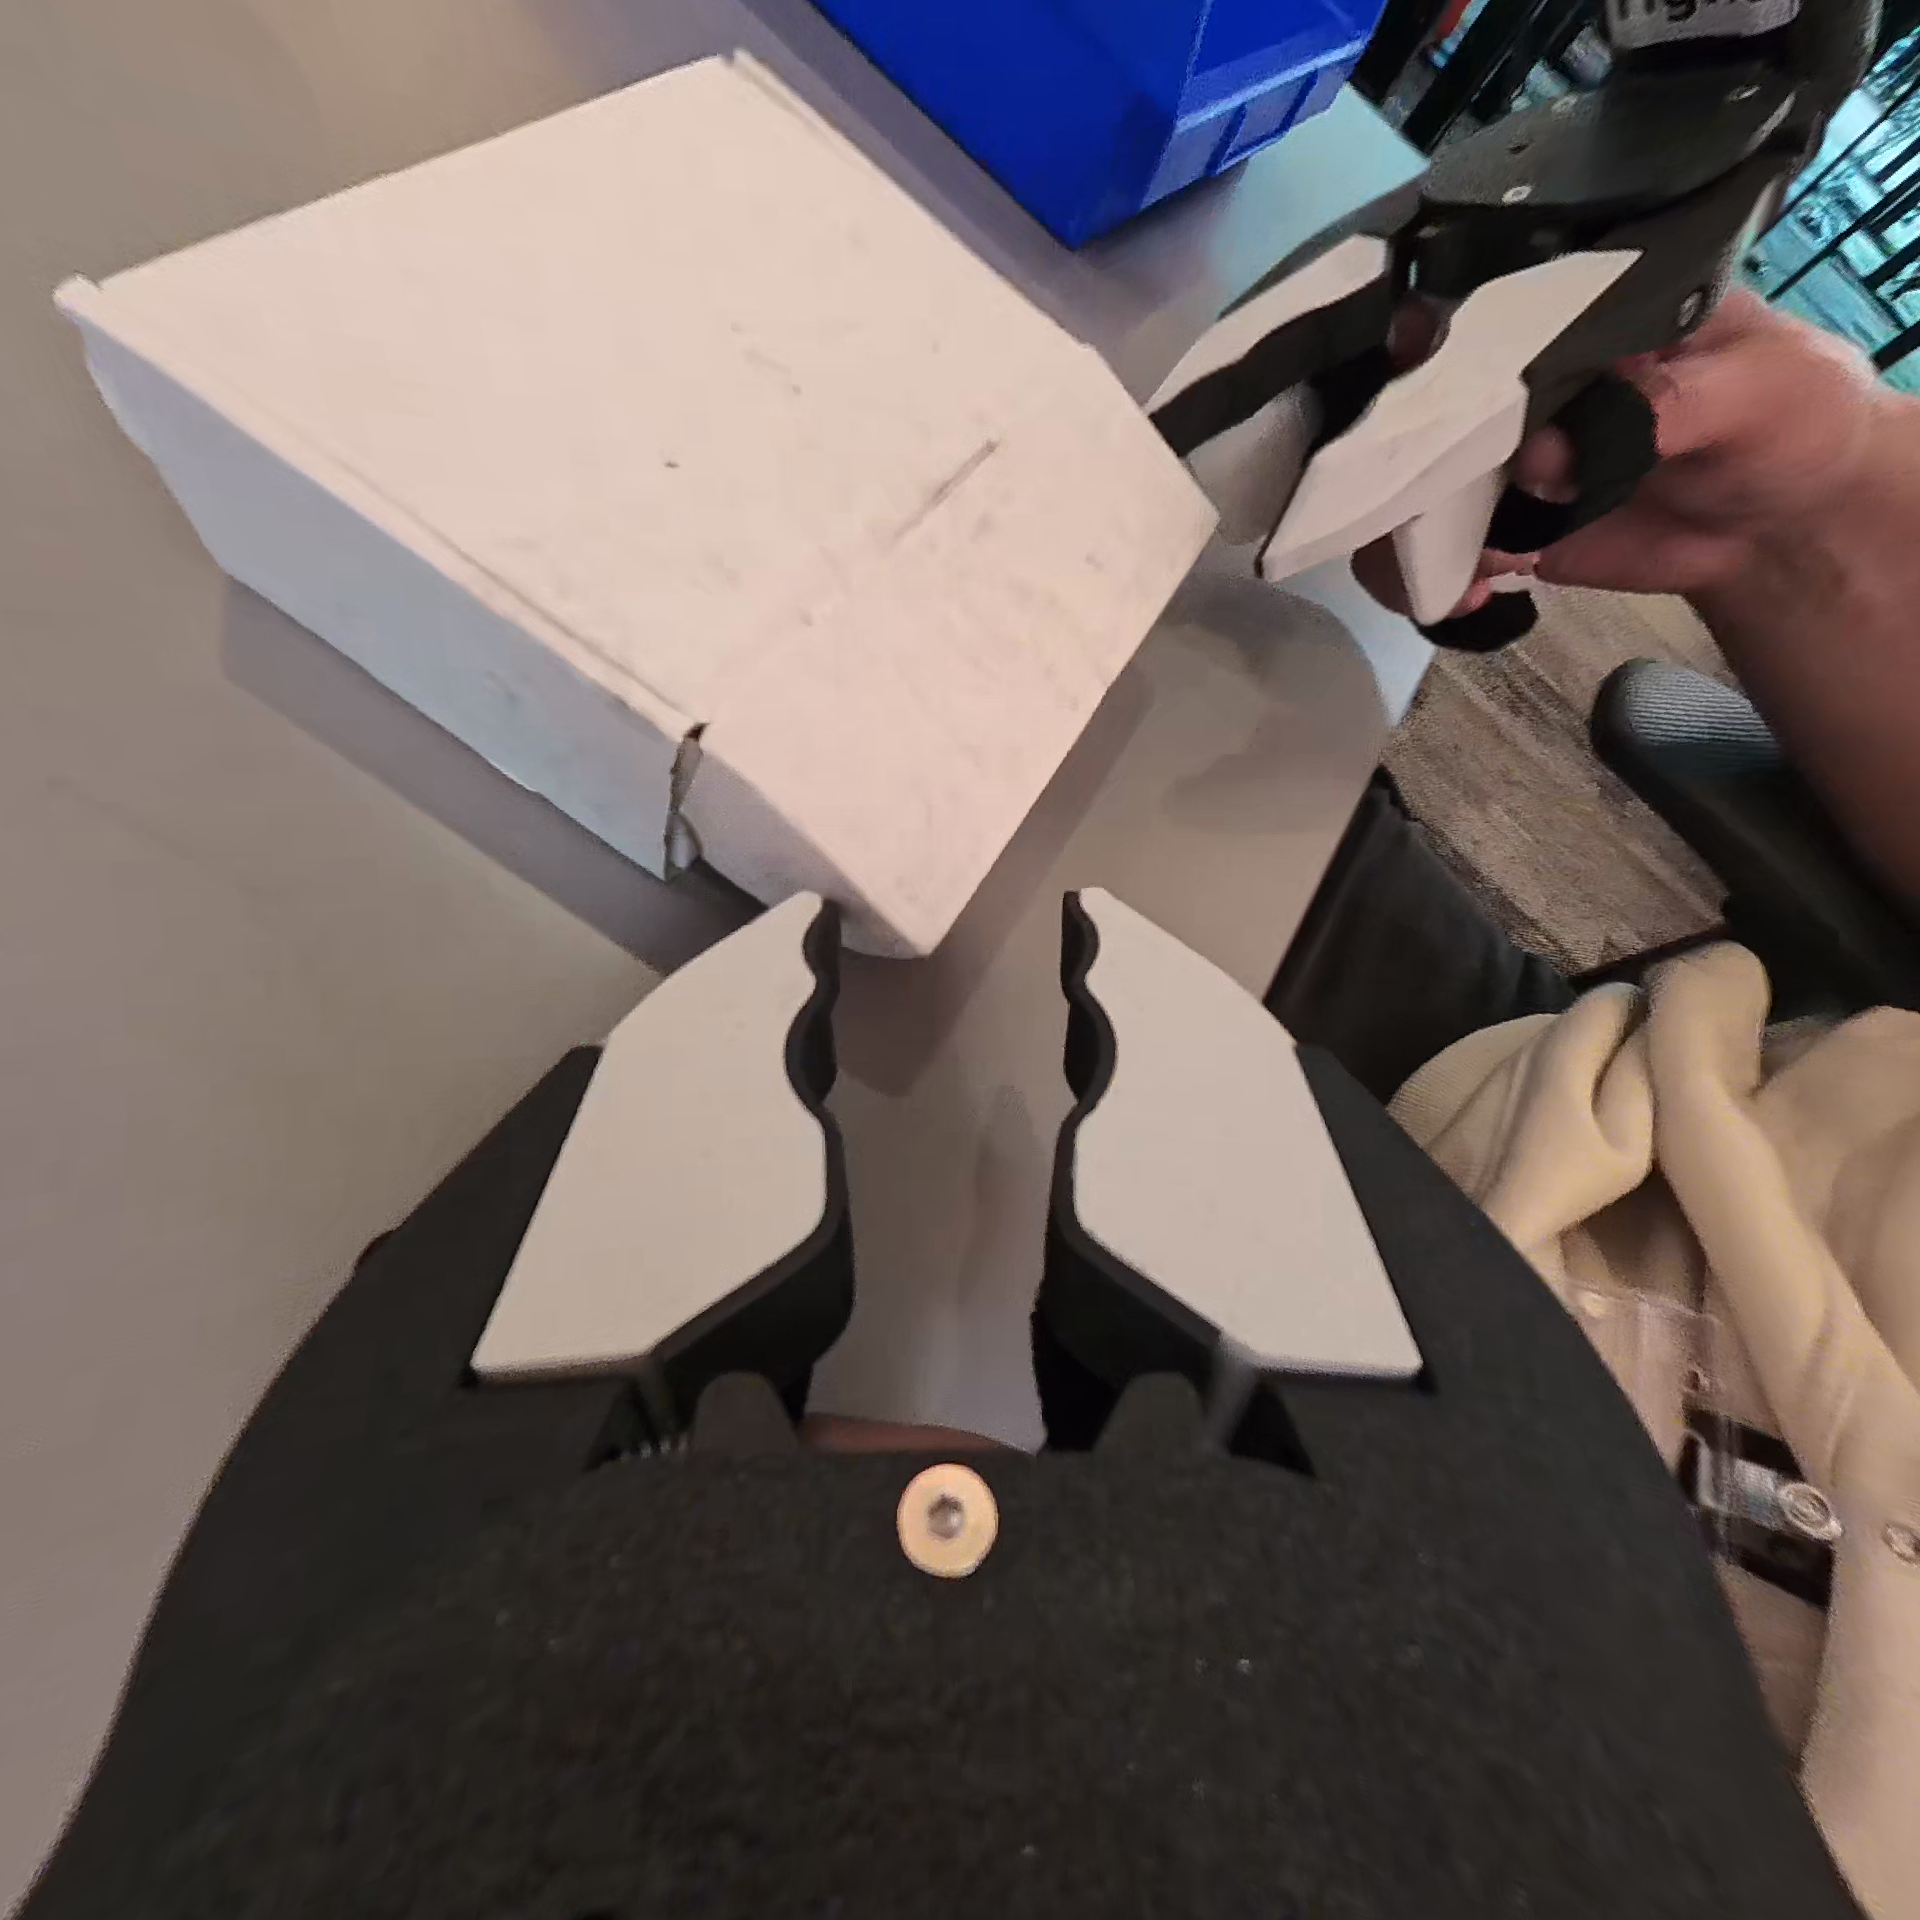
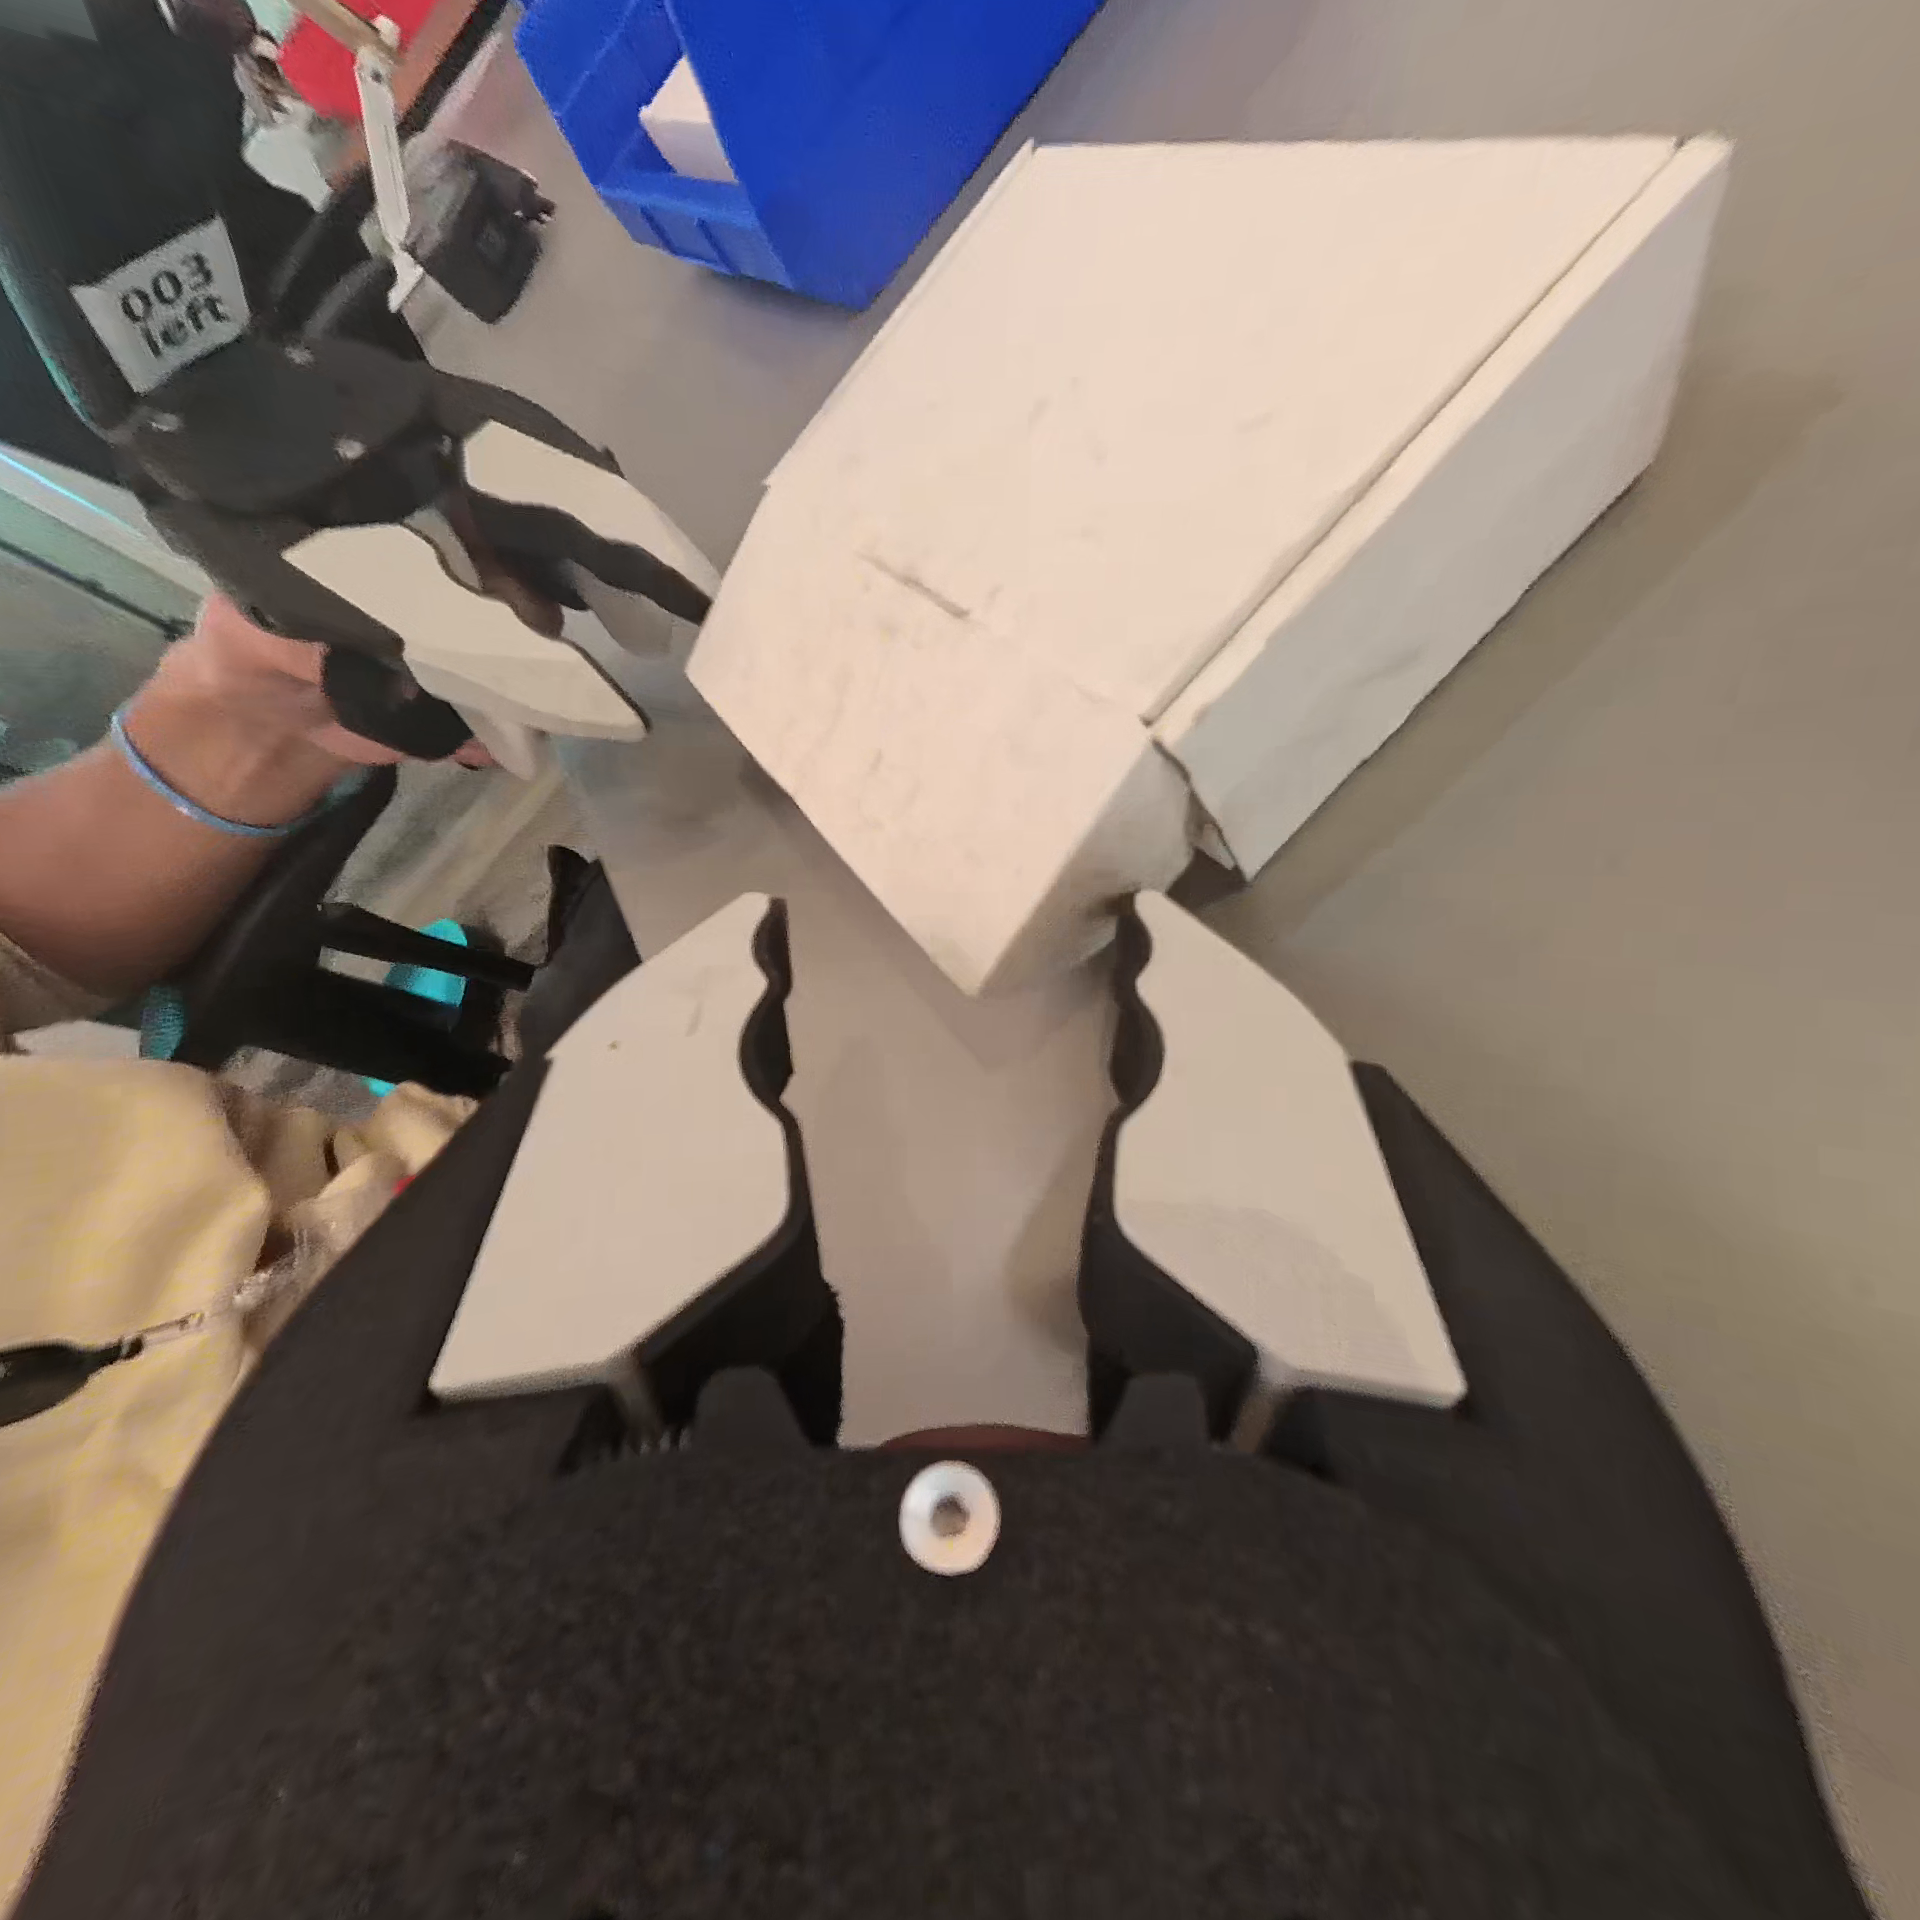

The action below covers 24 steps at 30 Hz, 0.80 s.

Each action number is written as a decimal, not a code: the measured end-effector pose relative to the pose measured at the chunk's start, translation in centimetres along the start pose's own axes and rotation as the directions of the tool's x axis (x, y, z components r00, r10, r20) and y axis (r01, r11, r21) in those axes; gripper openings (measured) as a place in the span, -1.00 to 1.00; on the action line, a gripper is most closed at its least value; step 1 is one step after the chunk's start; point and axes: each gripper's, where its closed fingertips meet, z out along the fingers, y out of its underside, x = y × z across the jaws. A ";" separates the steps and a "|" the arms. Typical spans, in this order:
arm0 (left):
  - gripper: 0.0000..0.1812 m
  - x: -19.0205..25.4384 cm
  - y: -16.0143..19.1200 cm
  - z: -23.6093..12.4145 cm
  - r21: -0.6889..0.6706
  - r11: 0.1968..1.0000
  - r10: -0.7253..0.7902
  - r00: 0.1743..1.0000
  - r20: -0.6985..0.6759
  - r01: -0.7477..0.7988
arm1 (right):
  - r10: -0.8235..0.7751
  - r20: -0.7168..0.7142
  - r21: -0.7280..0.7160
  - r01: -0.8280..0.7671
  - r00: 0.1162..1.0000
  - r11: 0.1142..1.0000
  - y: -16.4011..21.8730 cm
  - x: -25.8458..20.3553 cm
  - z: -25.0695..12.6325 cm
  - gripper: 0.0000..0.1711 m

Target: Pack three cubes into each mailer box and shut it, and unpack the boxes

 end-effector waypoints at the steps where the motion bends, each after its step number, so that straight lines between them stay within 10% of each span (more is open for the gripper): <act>1: -0.53 -0.5 0.0 0.4 -0.003 1.000 0.003 1.000 0.026 -0.003 | 0.011 -0.021 0.011 -0.010 1.000 1.000 -0.1 0.4 0.4 -0.28; 14: -0.61 -3.4 -1.2 1.2 -0.011 0.998 0.068 0.982 0.176 -0.067 | -0.095 -0.182 0.001 0.097 0.979 0.995 -0.6 3.6 0.4 -0.33; 24: -0.16 -5.7 -1.7 1.8 -0.160 0.959 0.249 0.965 0.081 -0.234 | -0.490 -0.184 -0.323 0.418 0.852 0.849 -3.1 5.7 0.4 0.25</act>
